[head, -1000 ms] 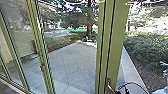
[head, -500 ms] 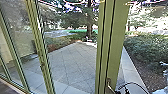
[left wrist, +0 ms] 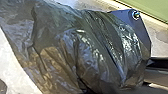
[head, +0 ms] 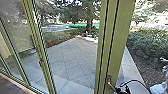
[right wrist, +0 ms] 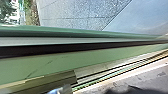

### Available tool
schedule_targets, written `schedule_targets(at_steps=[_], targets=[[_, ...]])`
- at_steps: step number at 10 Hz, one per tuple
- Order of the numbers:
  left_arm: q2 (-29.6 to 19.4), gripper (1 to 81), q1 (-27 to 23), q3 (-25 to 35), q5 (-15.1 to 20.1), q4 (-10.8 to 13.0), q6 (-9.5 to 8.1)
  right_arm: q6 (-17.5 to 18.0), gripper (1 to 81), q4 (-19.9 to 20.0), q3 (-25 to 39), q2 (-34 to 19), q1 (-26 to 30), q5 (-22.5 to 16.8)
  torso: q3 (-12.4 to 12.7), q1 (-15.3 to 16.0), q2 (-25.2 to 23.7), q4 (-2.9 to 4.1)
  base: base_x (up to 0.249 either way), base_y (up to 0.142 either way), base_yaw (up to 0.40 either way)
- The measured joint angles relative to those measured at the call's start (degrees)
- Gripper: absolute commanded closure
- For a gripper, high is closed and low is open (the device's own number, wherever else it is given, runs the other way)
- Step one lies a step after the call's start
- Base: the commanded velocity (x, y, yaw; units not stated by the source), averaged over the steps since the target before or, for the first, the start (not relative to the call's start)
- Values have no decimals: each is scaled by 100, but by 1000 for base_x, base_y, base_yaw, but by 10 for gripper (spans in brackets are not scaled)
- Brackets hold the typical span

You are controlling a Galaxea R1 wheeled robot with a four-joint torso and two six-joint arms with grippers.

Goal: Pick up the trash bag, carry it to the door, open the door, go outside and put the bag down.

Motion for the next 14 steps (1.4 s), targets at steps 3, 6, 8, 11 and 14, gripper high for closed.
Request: schedule_targets(at_steps=[3,6,8,11,14], targets=[[-2,811,-11,-2,1,0,0,-33,10,22,39,-43,57,-162,-96,0,0,-2,0,0,0],[-17,811,-6,-5,0,0,0,-63,10,23,6,-48,80,-163,-94,-2,0,-2,0,0,0],[-16,811,-2,-5,0,-1,-2,-113,10,20,-38,-43,107,-194,-96,-5,0,-2,0,0,0],[-63,811,22,-5,-2,-1,0,-218,10,-13,-221,0,157,-435,-100,-9,0,-2,0,0,0],[-77,811,24,-5,-2,0,0,-286,10,-29,-490,107,185,-702,-105,-15,0,-5,26,0,0]])
